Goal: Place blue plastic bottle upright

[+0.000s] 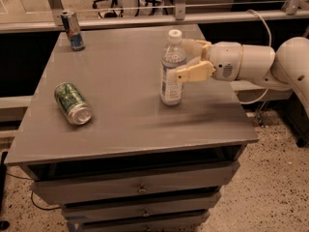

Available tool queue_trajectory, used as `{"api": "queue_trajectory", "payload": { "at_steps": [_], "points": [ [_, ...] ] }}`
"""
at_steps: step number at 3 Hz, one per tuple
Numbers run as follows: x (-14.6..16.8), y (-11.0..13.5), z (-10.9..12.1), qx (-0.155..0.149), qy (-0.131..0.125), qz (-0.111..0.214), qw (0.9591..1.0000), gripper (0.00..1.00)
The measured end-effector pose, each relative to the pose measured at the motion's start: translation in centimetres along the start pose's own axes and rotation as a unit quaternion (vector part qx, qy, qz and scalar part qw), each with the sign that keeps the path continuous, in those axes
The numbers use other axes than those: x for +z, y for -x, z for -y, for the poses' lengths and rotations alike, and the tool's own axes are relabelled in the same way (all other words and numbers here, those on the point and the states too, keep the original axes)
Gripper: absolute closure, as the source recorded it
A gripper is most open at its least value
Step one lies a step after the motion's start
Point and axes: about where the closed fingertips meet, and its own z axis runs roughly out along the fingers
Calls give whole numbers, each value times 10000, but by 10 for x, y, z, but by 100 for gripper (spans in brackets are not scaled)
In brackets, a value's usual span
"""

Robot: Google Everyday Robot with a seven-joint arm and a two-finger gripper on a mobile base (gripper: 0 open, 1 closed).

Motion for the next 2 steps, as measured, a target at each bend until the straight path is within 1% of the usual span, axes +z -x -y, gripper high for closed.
{"api": "queue_trajectory", "payload": {
  "at_steps": [1, 2],
  "points": [
    [-11, -2, 2, -6, 1, 82, 10000, 0],
    [-50, -15, 3, -23, 169, 16, 9999, 0]
  ]
}}
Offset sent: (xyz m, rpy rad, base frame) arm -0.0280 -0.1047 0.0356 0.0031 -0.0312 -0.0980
